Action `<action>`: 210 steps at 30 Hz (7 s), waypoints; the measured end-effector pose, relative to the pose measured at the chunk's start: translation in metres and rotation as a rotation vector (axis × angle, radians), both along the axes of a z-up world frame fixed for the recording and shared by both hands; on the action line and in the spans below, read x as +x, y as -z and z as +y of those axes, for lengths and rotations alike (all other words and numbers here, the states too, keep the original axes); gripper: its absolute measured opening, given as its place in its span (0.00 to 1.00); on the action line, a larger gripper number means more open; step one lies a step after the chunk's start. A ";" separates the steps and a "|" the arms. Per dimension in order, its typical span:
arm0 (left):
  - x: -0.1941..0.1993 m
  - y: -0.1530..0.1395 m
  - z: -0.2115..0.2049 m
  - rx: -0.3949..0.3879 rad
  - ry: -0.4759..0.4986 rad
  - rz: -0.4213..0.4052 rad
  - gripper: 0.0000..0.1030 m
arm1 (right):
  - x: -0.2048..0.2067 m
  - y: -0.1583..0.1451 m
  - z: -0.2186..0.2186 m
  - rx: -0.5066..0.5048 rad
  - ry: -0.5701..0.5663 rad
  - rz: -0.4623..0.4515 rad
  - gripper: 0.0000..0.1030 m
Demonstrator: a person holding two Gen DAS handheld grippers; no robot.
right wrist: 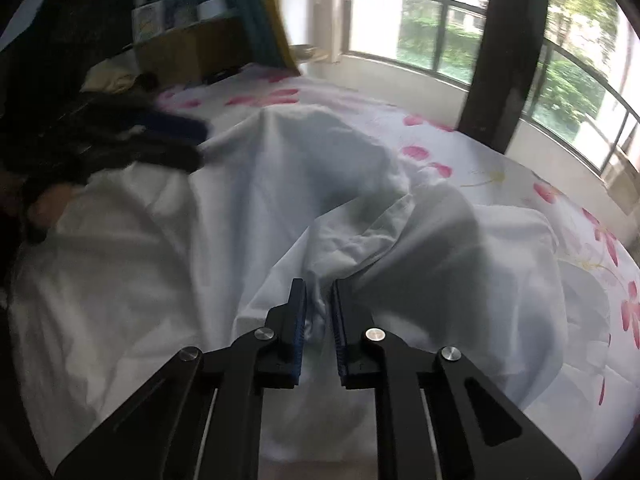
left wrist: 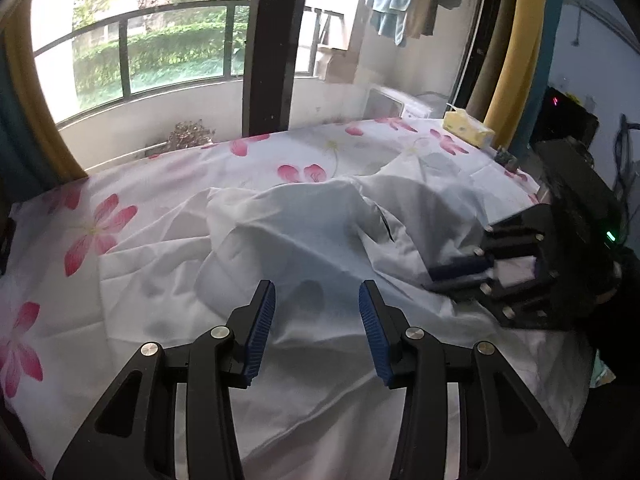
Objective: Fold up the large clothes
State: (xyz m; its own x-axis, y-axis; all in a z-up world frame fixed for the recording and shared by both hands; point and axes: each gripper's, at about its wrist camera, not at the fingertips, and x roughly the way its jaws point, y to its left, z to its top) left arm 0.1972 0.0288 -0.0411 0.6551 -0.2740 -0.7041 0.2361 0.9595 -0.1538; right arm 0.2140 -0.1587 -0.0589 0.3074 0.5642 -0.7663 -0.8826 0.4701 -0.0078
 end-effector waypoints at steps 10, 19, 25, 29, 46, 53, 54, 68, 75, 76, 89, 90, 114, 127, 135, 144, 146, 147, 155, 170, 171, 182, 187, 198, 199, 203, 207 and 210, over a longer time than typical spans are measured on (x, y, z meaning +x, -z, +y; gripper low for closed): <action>0.007 0.027 -0.018 0.042 0.034 0.099 0.45 | -0.022 -0.001 -0.032 -0.052 0.000 0.015 0.12; -0.008 0.025 -0.020 0.038 0.028 0.100 0.45 | -0.009 -0.026 -0.042 0.049 0.135 -0.011 0.12; -0.019 0.001 -0.005 0.018 -0.031 0.004 0.45 | 0.006 -0.031 -0.037 0.040 0.257 -0.112 0.12; -0.007 -0.011 0.001 0.032 -0.040 -0.029 0.45 | 0.015 -0.042 -0.042 0.048 0.303 -0.189 0.12; 0.061 0.029 0.007 0.009 -0.030 0.059 0.45 | 0.061 -0.002 -0.043 0.019 0.317 -0.038 0.22; 0.050 0.024 0.002 0.053 -0.035 0.053 0.45 | 0.058 -0.003 -0.041 -0.001 0.324 -0.045 0.22; 0.049 0.023 0.003 0.053 -0.040 0.054 0.45 | 0.056 -0.005 -0.041 -0.006 0.329 -0.050 0.22; -0.002 0.011 0.020 -0.071 -0.120 0.057 0.49 | 0.018 -0.019 -0.051 -0.031 0.341 -0.074 0.49; -0.027 0.006 0.021 -0.072 -0.131 0.053 0.49 | -0.001 -0.029 -0.060 -0.005 0.354 -0.094 0.51; -0.031 0.005 0.022 -0.077 -0.131 0.051 0.49 | -0.004 -0.030 -0.062 0.002 0.360 -0.095 0.51; -0.091 -0.001 0.030 -0.118 -0.189 0.017 0.49 | -0.043 -0.049 -0.089 0.050 0.411 -0.135 0.52; -0.099 -0.002 0.032 -0.114 -0.195 0.012 0.49 | -0.047 -0.049 -0.091 0.050 0.414 -0.139 0.52; -0.243 0.023 0.097 0.103 -0.462 0.107 0.49 | -0.098 -0.036 -0.206 0.031 0.640 -0.146 0.53; -0.261 0.031 0.086 0.202 -0.493 0.168 0.56 | -0.104 -0.015 -0.276 0.037 0.817 -0.103 0.53; -0.268 0.032 0.090 0.185 -0.545 0.163 0.64 | -0.116 -0.004 -0.307 0.112 0.872 -0.022 0.60; -0.273 0.032 0.085 0.184 -0.543 0.163 0.64 | -0.112 0.006 -0.303 0.159 0.841 0.043 0.62; -0.273 0.032 0.084 0.178 -0.537 0.160 0.58 | -0.114 0.006 -0.296 0.178 0.818 0.046 0.62; -0.273 0.031 0.081 0.181 -0.524 0.159 0.50 | -0.114 0.005 -0.292 0.193 0.807 0.054 0.62; -0.268 0.029 0.060 0.159 -0.422 0.139 0.05 | -0.131 0.009 -0.244 0.074 0.667 -0.019 0.57; -0.269 0.007 0.084 0.150 -0.503 0.071 0.05 | -0.152 -0.015 -0.315 0.020 0.855 -0.069 0.04; -0.269 0.008 0.084 0.152 -0.508 0.070 0.05 | -0.149 -0.016 -0.321 0.048 0.872 -0.062 0.04; -0.271 0.006 0.090 0.121 -0.538 0.077 0.05 | -0.117 0.007 -0.273 0.151 0.726 0.035 0.60; -0.270 0.002 0.085 0.109 -0.507 0.066 0.05 | -0.114 0.010 -0.252 0.202 0.661 0.059 0.16; -0.259 -0.033 0.093 0.092 -0.523 -0.031 0.05 | -0.122 -0.043 -0.258 0.222 0.681 -0.064 0.03; -0.257 -0.035 0.093 0.090 -0.522 -0.035 0.05 | -0.122 -0.047 -0.259 0.224 0.685 -0.073 0.03; -0.254 -0.041 0.092 0.077 -0.513 -0.049 0.05 | -0.126 -0.059 -0.266 0.227 0.705 -0.096 0.03; -0.252 -0.047 0.093 0.041 -0.516 -0.073 0.05 | -0.127 -0.066 -0.268 0.253 0.710 -0.094 0.03; -0.251 -0.056 0.094 0.028 -0.520 -0.103 0.05 | -0.126 -0.072 -0.265 0.266 0.702 -0.106 0.03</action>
State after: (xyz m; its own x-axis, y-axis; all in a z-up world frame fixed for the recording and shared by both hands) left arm -0.0540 0.1226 0.0154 0.7654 0.1232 -0.6317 -0.2592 0.9574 -0.1273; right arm 0.0876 -0.4242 0.0134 0.7269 0.3708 -0.5780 -0.3763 0.9192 0.1164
